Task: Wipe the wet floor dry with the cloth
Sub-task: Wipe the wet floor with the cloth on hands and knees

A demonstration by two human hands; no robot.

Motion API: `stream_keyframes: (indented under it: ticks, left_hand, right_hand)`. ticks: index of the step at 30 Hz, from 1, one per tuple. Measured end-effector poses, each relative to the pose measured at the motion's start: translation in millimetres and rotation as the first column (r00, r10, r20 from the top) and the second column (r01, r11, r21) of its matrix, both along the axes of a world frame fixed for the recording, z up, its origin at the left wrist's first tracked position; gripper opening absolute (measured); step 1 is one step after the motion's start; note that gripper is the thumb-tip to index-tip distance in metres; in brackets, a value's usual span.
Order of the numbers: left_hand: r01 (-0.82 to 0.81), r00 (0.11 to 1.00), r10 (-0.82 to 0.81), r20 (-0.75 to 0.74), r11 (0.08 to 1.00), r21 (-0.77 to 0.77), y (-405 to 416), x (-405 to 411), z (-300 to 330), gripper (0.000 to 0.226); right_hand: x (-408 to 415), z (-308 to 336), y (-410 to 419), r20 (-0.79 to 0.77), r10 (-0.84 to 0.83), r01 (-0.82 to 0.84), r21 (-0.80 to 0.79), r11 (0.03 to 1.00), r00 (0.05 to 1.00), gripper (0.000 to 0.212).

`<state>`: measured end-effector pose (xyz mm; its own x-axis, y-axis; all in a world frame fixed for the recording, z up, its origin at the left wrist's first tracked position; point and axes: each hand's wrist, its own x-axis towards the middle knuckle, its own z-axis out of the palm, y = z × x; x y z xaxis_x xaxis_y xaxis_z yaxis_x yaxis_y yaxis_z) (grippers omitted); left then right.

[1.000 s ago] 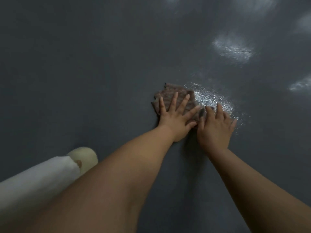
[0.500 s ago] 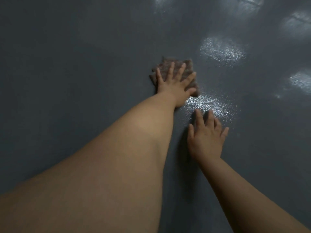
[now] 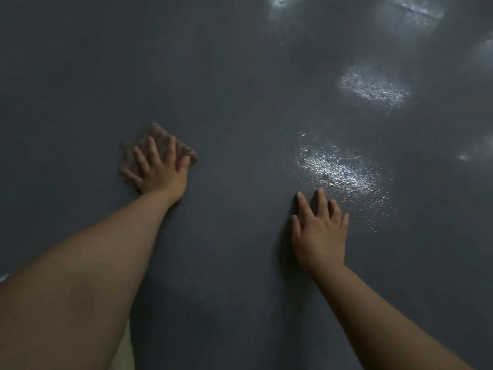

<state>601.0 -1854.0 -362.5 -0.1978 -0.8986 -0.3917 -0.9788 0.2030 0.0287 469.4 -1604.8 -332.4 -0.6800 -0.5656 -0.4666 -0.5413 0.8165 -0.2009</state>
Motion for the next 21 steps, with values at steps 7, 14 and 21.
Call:
stream_keyframes:
  ticks: [7,14,21]
  left_hand:
    - [0.316,0.949,-0.316,0.007,0.949,-0.015,125,-13,-3,0.059]
    - [0.791,0.611,-0.790,-0.049,0.611,0.017,168,-1,-4,0.056]
    - [0.373,0.928,-0.372,-0.030,0.927,0.033,56,24,4,0.058]
  right_hand:
    - [25,0,-2,0.035,-0.039,0.044,-0.174,0.984,0.999,0.049]
    - [34,-8,-8,-0.034,-0.026,0.021,-0.140,0.990,0.999,0.049]
    - [43,-9,-10,-0.038,0.060,-0.059,0.023,0.998,0.997,0.056]
